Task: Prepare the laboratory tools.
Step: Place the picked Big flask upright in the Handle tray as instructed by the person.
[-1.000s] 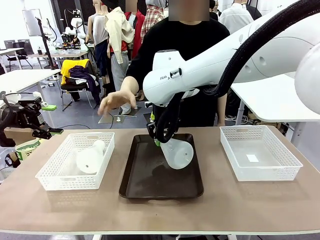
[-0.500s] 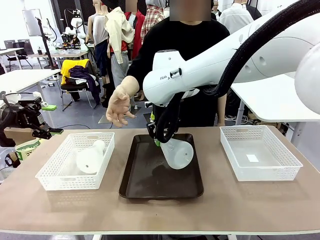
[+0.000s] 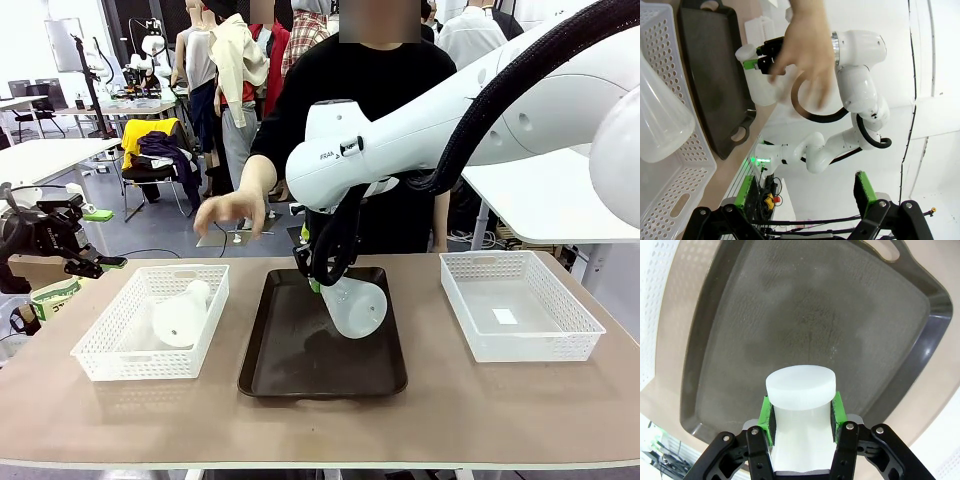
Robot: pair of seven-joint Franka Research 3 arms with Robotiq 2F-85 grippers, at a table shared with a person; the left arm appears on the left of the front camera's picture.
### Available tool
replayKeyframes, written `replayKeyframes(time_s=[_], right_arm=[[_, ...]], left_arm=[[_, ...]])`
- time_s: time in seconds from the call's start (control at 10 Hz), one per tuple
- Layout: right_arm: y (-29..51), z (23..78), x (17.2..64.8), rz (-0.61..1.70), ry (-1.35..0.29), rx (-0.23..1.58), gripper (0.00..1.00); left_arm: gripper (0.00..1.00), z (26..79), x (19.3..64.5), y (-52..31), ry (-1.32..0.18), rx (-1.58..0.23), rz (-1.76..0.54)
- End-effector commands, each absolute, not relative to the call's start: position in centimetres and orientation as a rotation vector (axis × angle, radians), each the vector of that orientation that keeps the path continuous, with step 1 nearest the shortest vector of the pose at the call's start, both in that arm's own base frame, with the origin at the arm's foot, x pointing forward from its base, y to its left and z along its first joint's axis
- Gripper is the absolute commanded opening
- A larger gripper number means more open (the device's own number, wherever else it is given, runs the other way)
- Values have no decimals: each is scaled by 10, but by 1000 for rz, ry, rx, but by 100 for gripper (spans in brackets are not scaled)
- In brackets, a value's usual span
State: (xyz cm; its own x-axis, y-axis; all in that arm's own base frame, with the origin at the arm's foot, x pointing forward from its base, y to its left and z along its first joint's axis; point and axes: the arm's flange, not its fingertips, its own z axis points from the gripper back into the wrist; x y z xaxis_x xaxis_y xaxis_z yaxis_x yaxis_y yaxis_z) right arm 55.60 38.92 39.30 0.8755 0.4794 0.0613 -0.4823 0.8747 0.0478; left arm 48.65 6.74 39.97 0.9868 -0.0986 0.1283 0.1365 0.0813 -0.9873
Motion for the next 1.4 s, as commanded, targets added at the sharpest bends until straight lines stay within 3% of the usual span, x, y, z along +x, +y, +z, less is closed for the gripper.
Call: replayKeyframes(time_s=[0.0,0.7,1.3], right_arm=[[389,394,557,500,-53,63,0],[384,396,553,516,-59,73,0],[328,425,545,781,-216,286,0]], left_arm=[[100,401,485,70,-28,-1463,-183],[100,401,485,70,-28,-1463,-183],[100,401,485,70,-28,-1463,-183]])
